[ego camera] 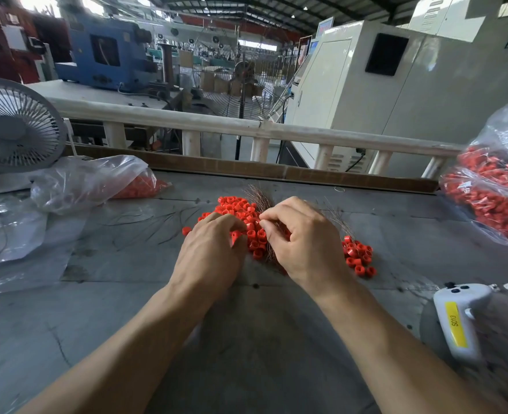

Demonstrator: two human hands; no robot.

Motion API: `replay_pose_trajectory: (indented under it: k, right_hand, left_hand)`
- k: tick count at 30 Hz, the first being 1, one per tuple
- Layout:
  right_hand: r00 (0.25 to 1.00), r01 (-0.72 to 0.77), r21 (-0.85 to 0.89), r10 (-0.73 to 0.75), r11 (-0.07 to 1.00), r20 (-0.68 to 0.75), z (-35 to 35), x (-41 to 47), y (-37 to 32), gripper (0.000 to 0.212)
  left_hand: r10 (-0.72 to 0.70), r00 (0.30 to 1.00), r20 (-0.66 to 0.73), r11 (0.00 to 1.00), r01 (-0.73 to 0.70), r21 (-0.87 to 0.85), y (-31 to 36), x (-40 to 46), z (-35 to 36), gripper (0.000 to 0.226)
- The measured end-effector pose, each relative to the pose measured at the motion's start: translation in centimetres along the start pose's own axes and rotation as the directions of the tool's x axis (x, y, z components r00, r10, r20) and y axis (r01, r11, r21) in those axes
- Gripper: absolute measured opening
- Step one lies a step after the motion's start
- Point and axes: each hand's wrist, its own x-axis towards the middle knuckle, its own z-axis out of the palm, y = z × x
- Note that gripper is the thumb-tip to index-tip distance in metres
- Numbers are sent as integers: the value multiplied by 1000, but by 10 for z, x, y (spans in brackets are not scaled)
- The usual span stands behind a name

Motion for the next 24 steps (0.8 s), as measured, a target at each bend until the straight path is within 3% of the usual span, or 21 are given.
replay_pose_trajectory:
  k: [9, 17, 24]
  right_hand:
    - [986, -145, 261, 119, 954, 115, 6, -3, 7, 8]
    - [967, -143, 439, 220, 887, -129, 0, 1, 4, 11]
    - [867, -156, 715, 441, 681, -231, -16, 7, -4, 13]
  left_hand:
    - [-18, 1000, 17, 991, 20, -136, 8, -1, -2, 17]
    - [-116, 993, -18, 992, 117, 50, 2, 1, -11, 25]
    - [-235, 972, 14, 939, 224, 261, -9, 4, -16, 41]
